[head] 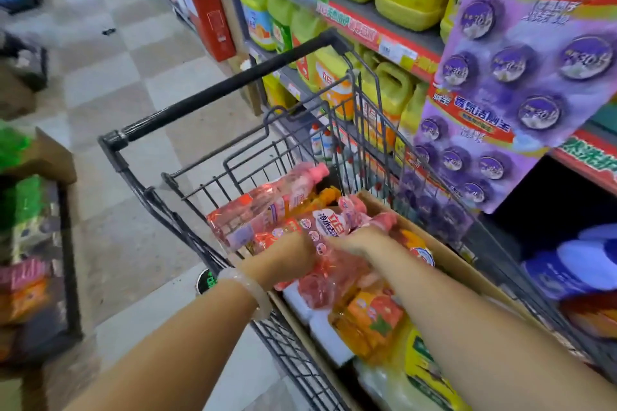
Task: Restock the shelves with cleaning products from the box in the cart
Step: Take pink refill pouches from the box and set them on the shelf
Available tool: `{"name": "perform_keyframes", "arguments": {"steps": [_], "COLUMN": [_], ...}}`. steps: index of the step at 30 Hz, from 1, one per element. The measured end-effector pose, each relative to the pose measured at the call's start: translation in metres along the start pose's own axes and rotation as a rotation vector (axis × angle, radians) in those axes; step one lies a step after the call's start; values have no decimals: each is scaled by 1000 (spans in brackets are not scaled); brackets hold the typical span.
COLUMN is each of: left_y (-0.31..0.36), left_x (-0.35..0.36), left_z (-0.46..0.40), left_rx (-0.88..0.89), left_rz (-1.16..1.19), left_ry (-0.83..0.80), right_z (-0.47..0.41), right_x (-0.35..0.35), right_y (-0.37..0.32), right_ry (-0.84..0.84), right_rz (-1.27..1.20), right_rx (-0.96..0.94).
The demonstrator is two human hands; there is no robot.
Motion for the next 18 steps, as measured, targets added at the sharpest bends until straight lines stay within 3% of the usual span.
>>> {"name": "perform_keyframes", "arguments": {"steps": [3,7,10,13,16,18], "left_y": [0,-5,-9,-8,8,23], "left_x": [7,9,8,10,21,20], "left_z": [1,3,7,16,29,33], "left_rx": [-13,-49,-96,-153,-186,-134], "left_rz": [103,221,386,753,1191,1360], "left_ry": [-16,-24,-64,-124,-376,-437], "right_z": [2,-3,5,23,42,51], "right_x": [8,3,3,-11,-28,-40], "right_y": [5,13,14,12,13,21], "right_ry": [-60,34,-31,-124,-215,-225], "right_rz": [-61,-192,-292,-375,-517,-533], "right_rx": [137,129,139,101,5,-56]}}
Point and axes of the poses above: each hand's wrist, its own z-axis away from the middle knuckle, its own x-axis out of the palm, y = z × x, the point moved 8 cm from there along -z, towards the middle knuckle, and after that the axes turned 9 degrees about -z, right-handed, at the moved point
